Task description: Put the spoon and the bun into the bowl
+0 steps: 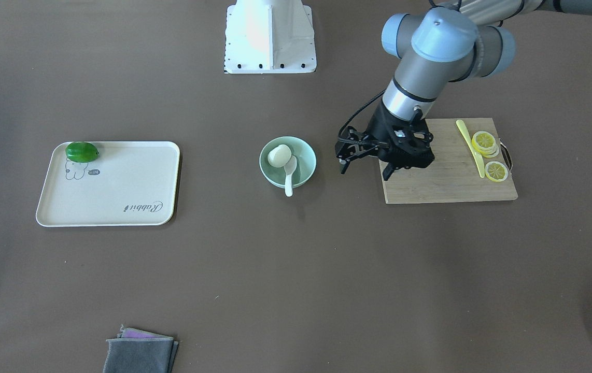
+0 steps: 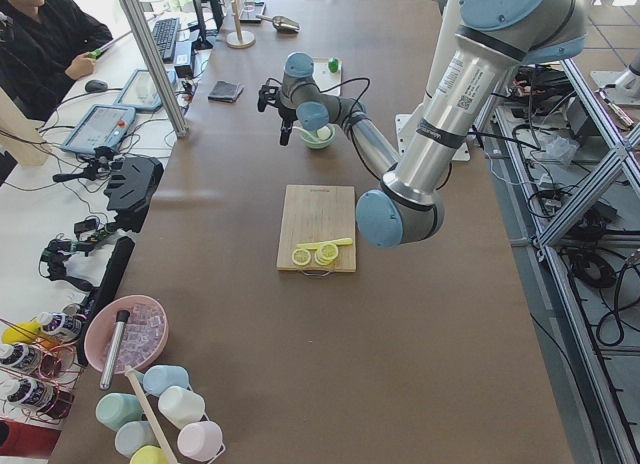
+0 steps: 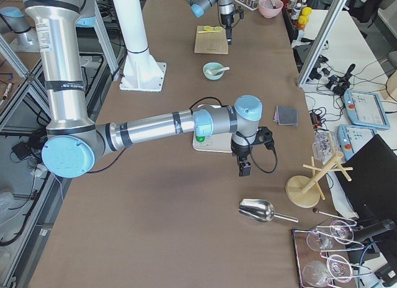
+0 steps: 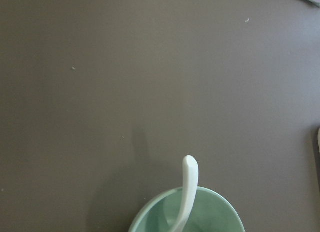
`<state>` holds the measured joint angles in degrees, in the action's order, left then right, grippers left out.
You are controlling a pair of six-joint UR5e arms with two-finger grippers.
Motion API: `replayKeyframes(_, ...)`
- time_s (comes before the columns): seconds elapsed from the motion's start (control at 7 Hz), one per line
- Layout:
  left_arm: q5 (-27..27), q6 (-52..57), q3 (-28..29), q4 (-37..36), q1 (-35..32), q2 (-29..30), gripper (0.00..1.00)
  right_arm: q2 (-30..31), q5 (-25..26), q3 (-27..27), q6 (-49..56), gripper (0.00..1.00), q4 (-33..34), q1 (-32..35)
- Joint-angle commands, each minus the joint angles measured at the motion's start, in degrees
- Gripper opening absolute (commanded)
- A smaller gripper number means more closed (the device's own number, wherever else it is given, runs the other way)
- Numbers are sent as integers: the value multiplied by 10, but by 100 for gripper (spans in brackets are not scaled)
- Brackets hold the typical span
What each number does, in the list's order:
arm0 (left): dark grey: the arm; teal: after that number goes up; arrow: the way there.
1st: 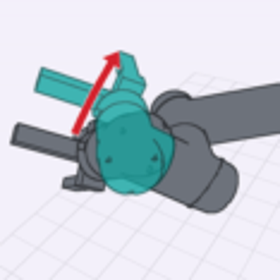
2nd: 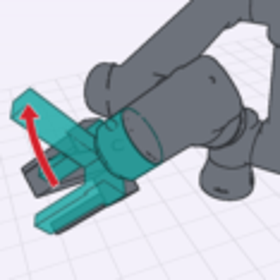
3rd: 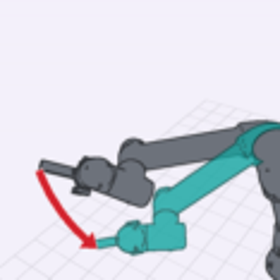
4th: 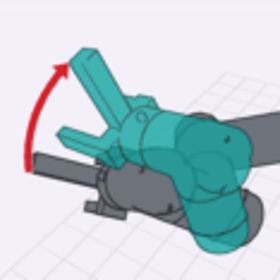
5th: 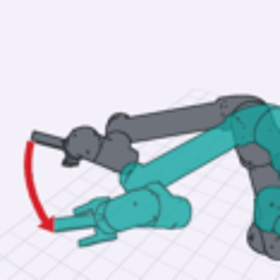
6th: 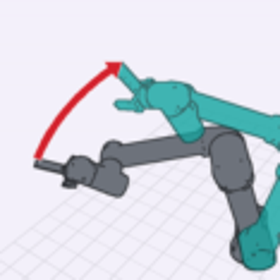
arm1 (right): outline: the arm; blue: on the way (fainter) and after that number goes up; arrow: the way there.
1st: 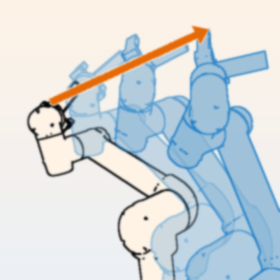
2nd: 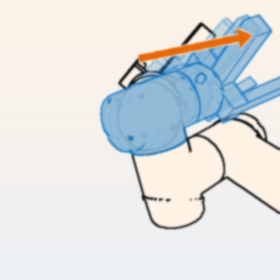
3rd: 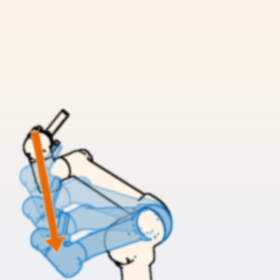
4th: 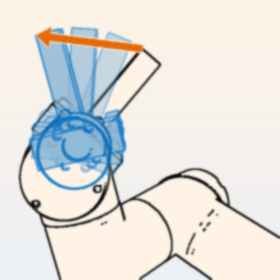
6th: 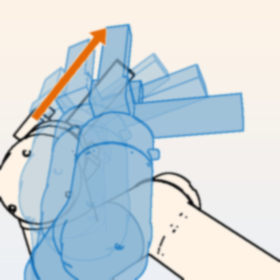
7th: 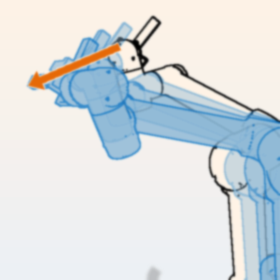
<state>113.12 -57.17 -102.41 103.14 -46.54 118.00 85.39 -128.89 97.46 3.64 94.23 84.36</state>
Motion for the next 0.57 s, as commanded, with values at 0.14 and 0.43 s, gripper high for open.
replayKeyframes(0.14, 75, 276, 44, -37, -233, -113, 98, 14, -17, -11, 9, 100, 5, 19)
replayKeyframes(0.43, 136, 475, 119, -25, -390, -163, 98, 16, -17, -20, -22, 100, 5, 24)
